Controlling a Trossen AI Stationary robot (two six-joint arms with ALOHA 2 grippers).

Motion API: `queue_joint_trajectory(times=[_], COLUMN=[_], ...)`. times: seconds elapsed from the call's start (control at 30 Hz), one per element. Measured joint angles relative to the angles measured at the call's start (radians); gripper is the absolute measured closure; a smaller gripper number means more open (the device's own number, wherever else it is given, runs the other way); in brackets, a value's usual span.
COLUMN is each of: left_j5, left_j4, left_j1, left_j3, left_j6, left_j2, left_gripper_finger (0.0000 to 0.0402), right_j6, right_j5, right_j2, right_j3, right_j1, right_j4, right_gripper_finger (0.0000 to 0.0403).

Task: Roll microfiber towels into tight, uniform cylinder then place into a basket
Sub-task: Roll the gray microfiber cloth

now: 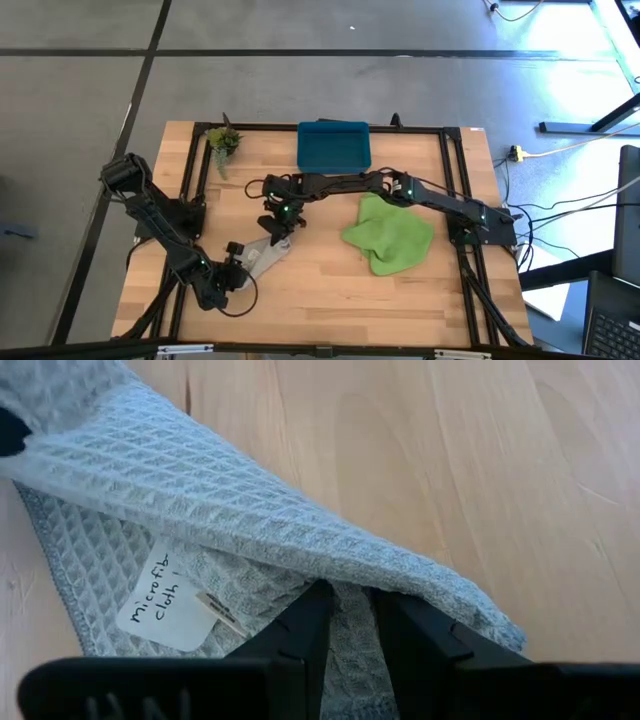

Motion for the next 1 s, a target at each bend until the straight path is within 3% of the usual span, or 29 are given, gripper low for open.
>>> queue_joint_trajectory(times=[0.33, 0.53, 0.87, 1.0], left_j5=[-0.006, -0.05, -0.035, -0.006], left_j4=[0.003, -0.003, -0.012, -0.021], left_j1=[0.0, -0.003, 0.016, 0.036], left_j3=[0.0, 0.0, 0.001, 0.002], left_j6=[-0.009, -0.161, -0.277, -0.253], left_j2=[0.0, 0.001, 0.001, -0.008], left_gripper_finger=[0.0321, 0.0321, 0.0303, 0.0302], right_j6=[0.014, 0.002, -0.007, -0.008], right_j5=[0.038, 0.053, 0.058, 0.058], right_j2=[0.013, 0.014, 0.016, 0.016], right_j3=[0.003, 0.003, 0.002, 0.002], right_j1=[-0.003, -0.003, -0.003, -0.003], right_j4=[0.011, 0.012, 0.012, 0.012], right_gripper_finger=[0.0382, 0.0382, 0.0382, 0.0382])
